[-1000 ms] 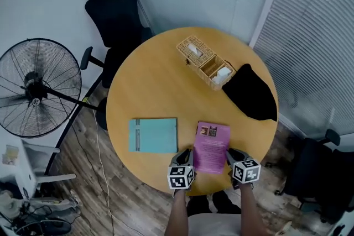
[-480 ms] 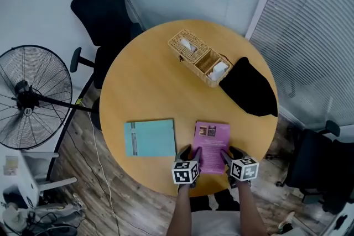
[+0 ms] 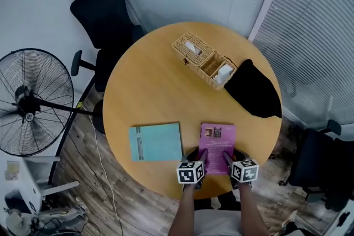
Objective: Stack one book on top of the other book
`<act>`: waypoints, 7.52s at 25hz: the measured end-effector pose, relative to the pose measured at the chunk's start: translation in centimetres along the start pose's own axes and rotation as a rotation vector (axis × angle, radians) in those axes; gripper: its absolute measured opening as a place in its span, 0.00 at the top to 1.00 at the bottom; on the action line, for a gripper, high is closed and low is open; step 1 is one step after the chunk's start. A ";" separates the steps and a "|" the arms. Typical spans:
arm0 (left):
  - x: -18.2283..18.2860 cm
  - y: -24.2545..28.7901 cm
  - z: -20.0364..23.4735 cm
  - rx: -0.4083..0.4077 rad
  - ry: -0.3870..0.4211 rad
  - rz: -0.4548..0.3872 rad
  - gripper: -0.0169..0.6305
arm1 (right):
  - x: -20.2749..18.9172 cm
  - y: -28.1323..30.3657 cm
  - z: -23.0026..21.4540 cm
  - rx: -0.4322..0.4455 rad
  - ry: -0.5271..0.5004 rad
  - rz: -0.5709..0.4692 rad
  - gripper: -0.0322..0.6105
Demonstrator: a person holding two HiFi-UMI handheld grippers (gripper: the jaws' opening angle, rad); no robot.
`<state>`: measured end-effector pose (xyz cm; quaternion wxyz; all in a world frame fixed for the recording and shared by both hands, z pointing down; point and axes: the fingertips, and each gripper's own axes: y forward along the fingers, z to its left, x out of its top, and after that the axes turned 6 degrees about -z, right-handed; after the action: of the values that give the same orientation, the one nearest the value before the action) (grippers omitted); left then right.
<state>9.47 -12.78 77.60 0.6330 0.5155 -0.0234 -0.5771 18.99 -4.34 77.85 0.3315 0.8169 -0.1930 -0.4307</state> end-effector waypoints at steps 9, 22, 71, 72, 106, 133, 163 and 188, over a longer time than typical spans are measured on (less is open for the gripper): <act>3.5 -1.7 0.4 0.012 -0.013 -0.061 0.72 | 4.8 0.6 2.0 0.003 -0.072 -0.057 0.66; 7.0 -5.8 5.1 0.121 -0.187 -0.214 0.72 | 11.8 4.5 9.5 0.136 -0.261 -0.107 0.70; 2.7 -14.5 14.8 0.499 -0.754 -0.531 0.73 | 7.9 17.3 32.5 0.916 -1.111 0.338 0.66; 2.7 -14.4 15.0 0.495 -0.749 -0.529 0.74 | 7.8 17.5 32.3 0.912 -1.102 0.342 0.66; 1.5 -18.8 13.8 0.389 -0.412 -0.357 0.73 | 5.5 10.9 26.4 0.726 -0.874 0.257 0.62; -1.9 -26.3 1.9 0.481 -0.238 -0.591 0.74 | 3.5 -7.1 22.1 0.665 -0.644 -0.052 0.62; -5.0 -31.4 0.2 0.572 -0.190 -0.684 0.93 | 2.3 -10.1 20.7 0.655 -0.623 -0.110 0.91; -4.0 -29.4 -0.7 0.528 -0.185 -0.663 0.93 | 1.5 -10.5 19.0 0.619 -0.683 -0.106 0.92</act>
<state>-12.17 -3.46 59.58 0.2551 0.5856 -0.0602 -0.7670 4.35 -4.99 61.78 -0.0329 0.6976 -0.3687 -0.6134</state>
